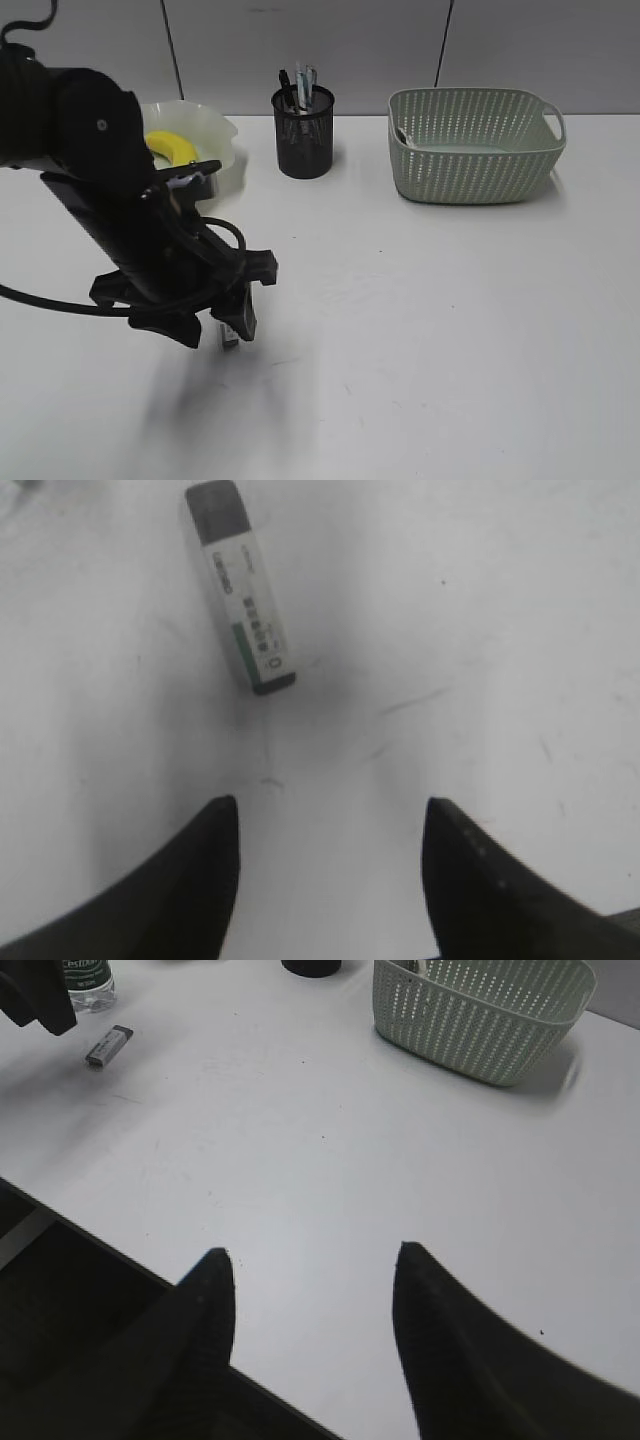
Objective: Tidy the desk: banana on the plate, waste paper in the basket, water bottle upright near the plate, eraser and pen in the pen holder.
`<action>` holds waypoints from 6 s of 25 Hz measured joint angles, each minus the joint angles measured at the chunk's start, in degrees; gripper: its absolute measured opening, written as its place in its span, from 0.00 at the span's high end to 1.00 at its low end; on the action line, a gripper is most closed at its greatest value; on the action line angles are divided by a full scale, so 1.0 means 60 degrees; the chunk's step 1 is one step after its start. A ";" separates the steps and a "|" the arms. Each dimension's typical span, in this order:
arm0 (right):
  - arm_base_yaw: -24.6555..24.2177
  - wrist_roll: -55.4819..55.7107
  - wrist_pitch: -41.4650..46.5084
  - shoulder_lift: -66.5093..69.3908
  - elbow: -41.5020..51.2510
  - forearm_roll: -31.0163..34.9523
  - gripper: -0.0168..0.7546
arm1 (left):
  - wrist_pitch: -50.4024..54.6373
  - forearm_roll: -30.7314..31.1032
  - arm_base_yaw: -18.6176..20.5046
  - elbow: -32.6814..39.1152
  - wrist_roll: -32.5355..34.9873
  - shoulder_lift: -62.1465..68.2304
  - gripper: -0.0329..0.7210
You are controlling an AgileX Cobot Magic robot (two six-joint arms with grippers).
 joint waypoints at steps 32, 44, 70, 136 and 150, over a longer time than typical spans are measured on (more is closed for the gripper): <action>0.0000 0.0000 0.0000 0.0000 0.0000 0.0000 0.44 | 0.0881 0.1750 0.0000 -0.2624 -0.0344 0.3100 0.51; 0.0000 0.0000 0.0000 -0.0003 0.0000 0.0000 0.44 | 0.2044 0.2147 -0.0227 -0.4138 0.0090 0.3552 0.77; 0.0000 0.0009 0.0000 -0.0011 0.0000 0.0000 0.44 | -0.4723 0.4408 0.0919 -0.7432 0.0199 0.3822 0.77; 0.0000 0.0145 0.0000 -0.0011 0.0000 0.0000 0.44 | 0.3866 0.4737 0.1179 0.2440 0.1419 -1.2556 0.64; 0.0000 0.0156 -0.0010 -0.0011 0.0003 0.0020 0.44 | 0.3161 0.3671 0.1179 0.4644 0.2677 -1.6659 0.64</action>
